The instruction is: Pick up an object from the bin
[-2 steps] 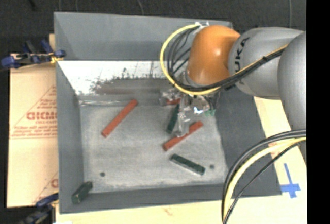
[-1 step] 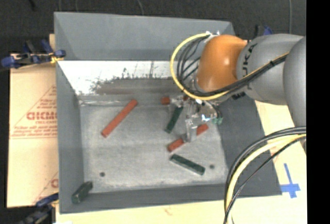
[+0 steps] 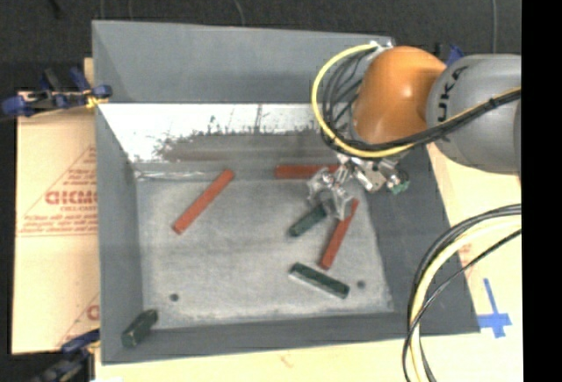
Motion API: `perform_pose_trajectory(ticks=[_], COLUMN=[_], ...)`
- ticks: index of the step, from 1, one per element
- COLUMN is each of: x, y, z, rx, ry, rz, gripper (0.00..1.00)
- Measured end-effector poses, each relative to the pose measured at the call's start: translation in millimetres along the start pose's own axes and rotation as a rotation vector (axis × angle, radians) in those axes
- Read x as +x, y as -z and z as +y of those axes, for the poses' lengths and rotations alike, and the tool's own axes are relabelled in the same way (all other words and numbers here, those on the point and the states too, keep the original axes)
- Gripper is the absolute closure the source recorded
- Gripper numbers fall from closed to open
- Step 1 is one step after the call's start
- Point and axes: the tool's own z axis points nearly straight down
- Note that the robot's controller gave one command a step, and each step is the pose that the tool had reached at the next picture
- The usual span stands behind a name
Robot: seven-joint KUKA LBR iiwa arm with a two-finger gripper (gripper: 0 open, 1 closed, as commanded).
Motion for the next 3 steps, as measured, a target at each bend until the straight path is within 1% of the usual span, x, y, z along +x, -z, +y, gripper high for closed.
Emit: perform_pose_trajectory(ticks=[3], x=[0.2], y=[-0.2], z=[0.1], rx=[-0.001], ry=[-0.006], rz=[0.001], gripper=[1.0])
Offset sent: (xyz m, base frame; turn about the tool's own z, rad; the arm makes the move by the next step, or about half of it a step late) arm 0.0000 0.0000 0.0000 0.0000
